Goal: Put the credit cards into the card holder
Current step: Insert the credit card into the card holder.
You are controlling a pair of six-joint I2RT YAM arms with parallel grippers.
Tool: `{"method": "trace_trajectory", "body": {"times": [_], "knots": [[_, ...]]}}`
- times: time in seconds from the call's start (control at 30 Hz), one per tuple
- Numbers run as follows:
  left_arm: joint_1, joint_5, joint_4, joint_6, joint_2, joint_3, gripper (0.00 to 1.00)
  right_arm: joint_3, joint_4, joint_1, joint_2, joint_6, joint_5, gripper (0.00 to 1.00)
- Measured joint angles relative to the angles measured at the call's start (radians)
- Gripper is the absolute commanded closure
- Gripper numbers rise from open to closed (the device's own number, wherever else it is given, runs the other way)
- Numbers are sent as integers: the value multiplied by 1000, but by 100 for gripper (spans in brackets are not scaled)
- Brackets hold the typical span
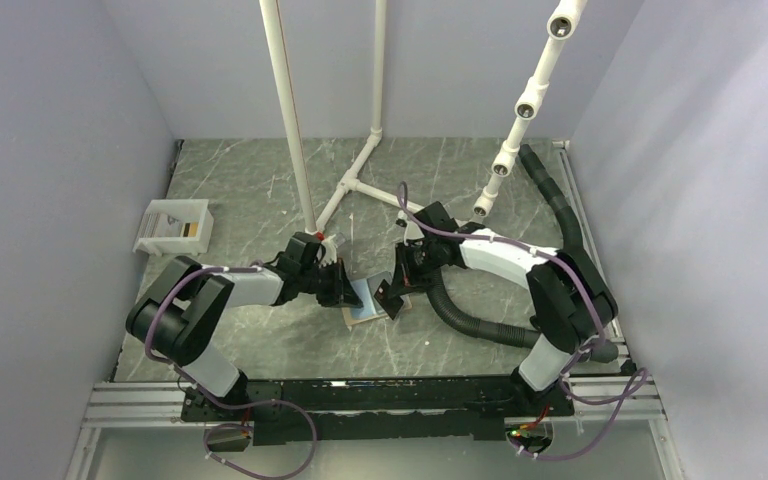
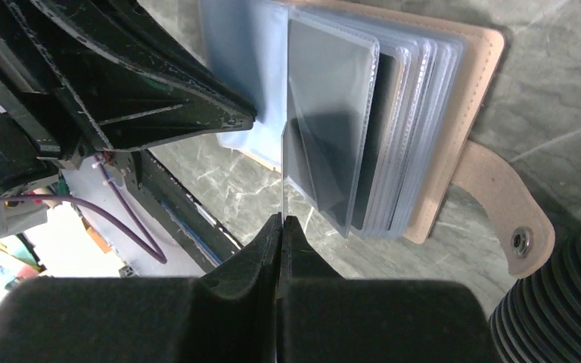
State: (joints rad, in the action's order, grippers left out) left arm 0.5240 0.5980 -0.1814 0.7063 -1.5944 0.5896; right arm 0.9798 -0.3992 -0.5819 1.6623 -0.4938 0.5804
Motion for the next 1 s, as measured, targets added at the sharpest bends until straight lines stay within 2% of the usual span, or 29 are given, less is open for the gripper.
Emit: {"method": "trace_trajectory", "body": {"times": [0.17, 0.73, 1.0], "knots": [[-2, -55, 5, -18, 0, -9, 100, 26, 0, -6, 27, 12, -7, 100], [-3, -54, -110, -5, 10, -71, 100, 87, 4, -44, 116, 15, -46, 100], [-2, -54, -124, -4, 11, -78, 100, 89, 79, -45, 135, 15, -47, 100]]}}
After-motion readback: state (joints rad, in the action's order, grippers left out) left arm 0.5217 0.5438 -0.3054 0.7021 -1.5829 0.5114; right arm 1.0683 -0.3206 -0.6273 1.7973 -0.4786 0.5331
